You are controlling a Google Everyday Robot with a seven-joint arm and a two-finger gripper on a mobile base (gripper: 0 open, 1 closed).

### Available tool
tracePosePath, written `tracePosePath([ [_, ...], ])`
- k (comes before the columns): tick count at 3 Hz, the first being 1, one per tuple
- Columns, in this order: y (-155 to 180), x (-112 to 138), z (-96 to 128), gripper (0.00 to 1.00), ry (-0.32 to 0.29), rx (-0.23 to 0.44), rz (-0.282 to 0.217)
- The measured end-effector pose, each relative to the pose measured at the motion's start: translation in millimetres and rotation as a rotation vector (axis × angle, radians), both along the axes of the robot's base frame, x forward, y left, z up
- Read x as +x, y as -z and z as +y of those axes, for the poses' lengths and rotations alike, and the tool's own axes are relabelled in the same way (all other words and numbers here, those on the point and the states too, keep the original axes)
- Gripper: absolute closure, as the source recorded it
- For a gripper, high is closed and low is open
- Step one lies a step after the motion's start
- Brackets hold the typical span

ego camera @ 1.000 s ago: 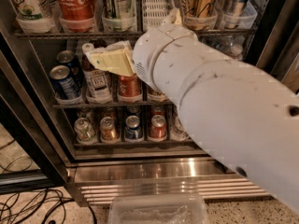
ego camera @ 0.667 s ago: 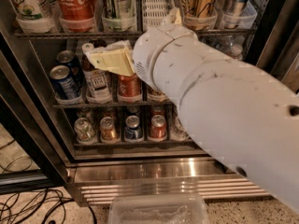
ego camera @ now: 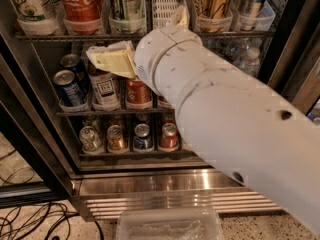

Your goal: Pick green can from top shelf of fridge

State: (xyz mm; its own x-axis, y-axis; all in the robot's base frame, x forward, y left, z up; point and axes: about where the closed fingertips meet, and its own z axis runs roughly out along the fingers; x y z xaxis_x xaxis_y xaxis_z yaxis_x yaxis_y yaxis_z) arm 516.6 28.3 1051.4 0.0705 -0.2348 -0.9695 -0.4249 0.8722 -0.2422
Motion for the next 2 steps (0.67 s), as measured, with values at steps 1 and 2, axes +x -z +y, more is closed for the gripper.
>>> tracePosePath([
  [1,-4.3,5.3,6.7,0.07,0.007,0.000,-0.039],
  [2,-10.1,11.1,16.4,0.13,0.008,0.004,-0.076],
])
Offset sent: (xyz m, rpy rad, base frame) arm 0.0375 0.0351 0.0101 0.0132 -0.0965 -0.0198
